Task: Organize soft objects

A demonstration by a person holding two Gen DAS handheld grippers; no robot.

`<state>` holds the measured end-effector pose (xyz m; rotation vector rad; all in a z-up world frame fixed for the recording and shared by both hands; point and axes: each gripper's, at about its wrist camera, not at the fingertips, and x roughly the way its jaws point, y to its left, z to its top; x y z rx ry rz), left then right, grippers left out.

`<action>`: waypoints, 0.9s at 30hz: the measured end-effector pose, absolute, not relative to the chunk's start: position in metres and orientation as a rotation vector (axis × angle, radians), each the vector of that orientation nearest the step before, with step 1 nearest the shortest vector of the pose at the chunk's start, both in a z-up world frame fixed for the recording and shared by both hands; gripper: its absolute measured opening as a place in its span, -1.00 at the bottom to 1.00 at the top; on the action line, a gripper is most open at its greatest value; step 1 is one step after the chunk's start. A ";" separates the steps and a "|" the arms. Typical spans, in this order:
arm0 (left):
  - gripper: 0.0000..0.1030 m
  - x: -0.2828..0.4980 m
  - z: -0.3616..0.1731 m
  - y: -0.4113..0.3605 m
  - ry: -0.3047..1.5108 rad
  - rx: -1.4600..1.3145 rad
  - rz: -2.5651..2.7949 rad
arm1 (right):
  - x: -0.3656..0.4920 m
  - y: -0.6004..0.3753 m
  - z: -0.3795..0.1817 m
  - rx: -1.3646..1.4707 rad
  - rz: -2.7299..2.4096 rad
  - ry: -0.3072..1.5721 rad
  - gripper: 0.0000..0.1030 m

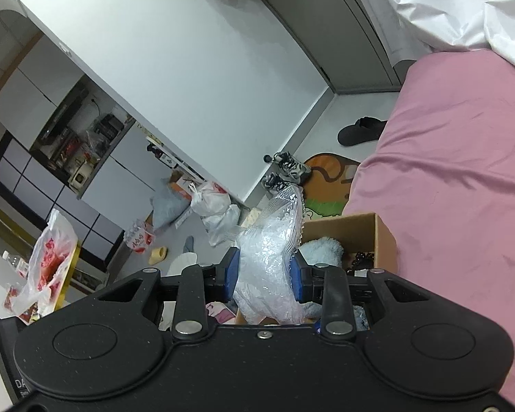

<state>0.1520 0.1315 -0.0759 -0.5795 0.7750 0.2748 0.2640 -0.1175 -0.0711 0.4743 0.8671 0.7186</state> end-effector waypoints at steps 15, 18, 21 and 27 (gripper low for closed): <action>0.61 0.143 -0.068 0.138 0.765 -0.554 0.366 | 0.267 -0.101 -0.081 0.394 0.728 0.912 -0.40; 0.66 0.143 -0.067 0.133 0.764 -0.542 0.376 | 0.269 -0.115 -0.082 0.362 0.686 0.894 -0.28; 0.67 0.143 -0.066 0.125 0.766 -0.527 0.378 | 0.272 -0.126 -0.086 0.416 0.682 0.919 0.11; 0.78 0.138 -0.058 0.108 0.759 -0.480 0.386 | 0.261 -0.138 -0.082 0.432 0.736 0.908 0.44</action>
